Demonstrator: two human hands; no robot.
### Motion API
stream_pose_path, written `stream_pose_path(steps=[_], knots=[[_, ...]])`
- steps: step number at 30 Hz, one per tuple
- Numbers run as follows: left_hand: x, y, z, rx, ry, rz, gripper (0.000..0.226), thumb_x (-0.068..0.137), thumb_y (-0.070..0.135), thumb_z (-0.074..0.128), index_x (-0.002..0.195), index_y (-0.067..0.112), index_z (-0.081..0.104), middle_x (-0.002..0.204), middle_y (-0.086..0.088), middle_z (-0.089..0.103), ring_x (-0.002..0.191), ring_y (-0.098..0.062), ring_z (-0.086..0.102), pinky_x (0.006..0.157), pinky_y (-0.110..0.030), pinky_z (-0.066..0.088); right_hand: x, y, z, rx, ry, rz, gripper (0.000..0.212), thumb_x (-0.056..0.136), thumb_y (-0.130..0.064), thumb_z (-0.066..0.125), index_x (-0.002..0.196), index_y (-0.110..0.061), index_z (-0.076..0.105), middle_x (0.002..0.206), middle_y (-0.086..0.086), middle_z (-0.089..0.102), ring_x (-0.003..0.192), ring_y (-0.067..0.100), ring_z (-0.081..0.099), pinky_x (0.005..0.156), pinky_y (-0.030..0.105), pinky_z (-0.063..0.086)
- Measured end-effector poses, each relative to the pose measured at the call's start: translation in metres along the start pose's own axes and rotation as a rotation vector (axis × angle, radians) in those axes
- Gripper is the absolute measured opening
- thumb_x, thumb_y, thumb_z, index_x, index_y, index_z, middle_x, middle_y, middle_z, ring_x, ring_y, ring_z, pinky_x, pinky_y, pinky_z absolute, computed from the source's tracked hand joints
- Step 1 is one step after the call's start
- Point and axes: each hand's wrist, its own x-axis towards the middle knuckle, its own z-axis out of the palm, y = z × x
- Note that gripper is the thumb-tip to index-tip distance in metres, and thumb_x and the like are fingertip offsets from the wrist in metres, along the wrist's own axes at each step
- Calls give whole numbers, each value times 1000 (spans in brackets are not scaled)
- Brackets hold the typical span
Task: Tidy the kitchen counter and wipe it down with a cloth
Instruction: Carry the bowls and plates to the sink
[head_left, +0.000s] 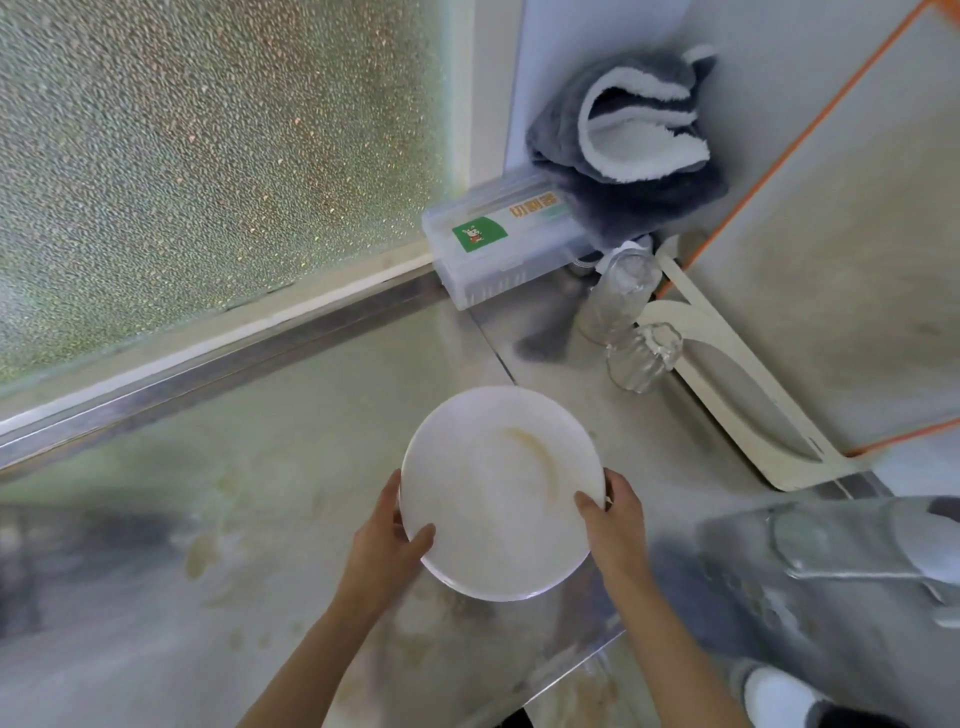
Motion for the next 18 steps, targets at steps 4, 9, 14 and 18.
stream_pose_path(steps=[4,9,14,18], knots=[[-19,0,-14,-33,-20,60,84,66,40,68,140,29,32,87,8,59,78,-22,60,75,-33,49,-37,2,-12,81,26,-35,37,85,-1,57,120,-12,51,110,2,59,97,18,55,66,18,42],[-58,-2,-31,-142,-106,233,79,55,54,59,130,47,36,94,6,58,65,-8,58,67,-26,53,-108,22,-27,239,115,-68,40,86,-9,58,123,-16,46,111,-2,58,95,8,56,61,14,45],[-89,-8,-30,-125,-310,370,71,58,48,64,124,56,39,92,5,57,70,-14,62,68,-32,55,-185,64,-43,410,304,-79,36,86,-6,59,119,-22,54,110,-2,65,102,19,61,80,34,51],[-123,-14,-9,-83,-525,462,70,69,30,66,132,43,39,90,18,60,71,-9,64,66,-20,52,-254,103,-56,523,494,-49,38,86,-5,61,119,-22,57,109,-2,67,99,17,62,77,31,50]])
